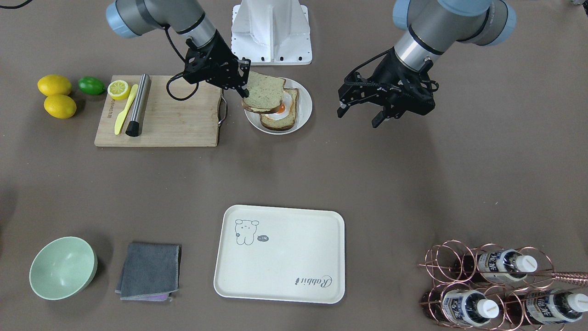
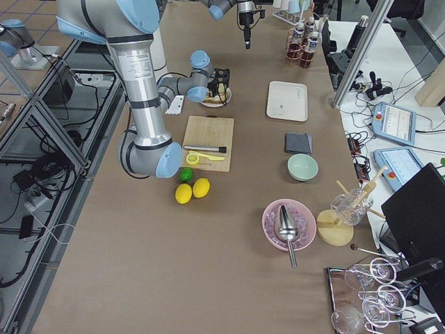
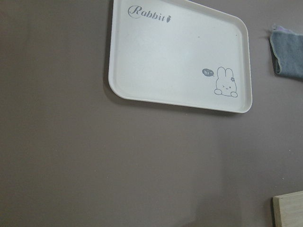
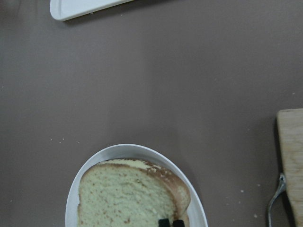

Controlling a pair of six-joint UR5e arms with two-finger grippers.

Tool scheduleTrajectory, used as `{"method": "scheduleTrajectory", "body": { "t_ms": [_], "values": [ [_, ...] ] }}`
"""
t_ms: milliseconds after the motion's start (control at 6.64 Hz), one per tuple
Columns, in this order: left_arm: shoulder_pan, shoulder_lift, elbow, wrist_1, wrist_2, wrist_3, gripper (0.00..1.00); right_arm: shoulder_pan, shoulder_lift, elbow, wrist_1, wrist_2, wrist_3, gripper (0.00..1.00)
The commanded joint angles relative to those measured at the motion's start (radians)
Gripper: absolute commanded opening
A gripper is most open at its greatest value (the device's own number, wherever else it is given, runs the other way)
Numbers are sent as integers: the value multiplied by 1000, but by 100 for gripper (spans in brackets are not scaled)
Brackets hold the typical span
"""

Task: Make sandwich and place on tray
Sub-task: 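Carry the bread slice over the egg toast on the white plate, then lower the bread onto the egg toast and open the right gripper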

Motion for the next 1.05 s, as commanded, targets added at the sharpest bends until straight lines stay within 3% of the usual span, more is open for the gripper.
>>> {"method": "scheduleTrajectory", "body": {
  "t_ms": [0, 903],
  "values": [
    [0, 0, -5, -1, 0, -3, 98, -32, 19, -29, 0, -39, -5, 0],
    [0, 2, -16, 0, 8, -3, 98, -37, 86, -109, 2, -71, -10, 0]
  ]
}}
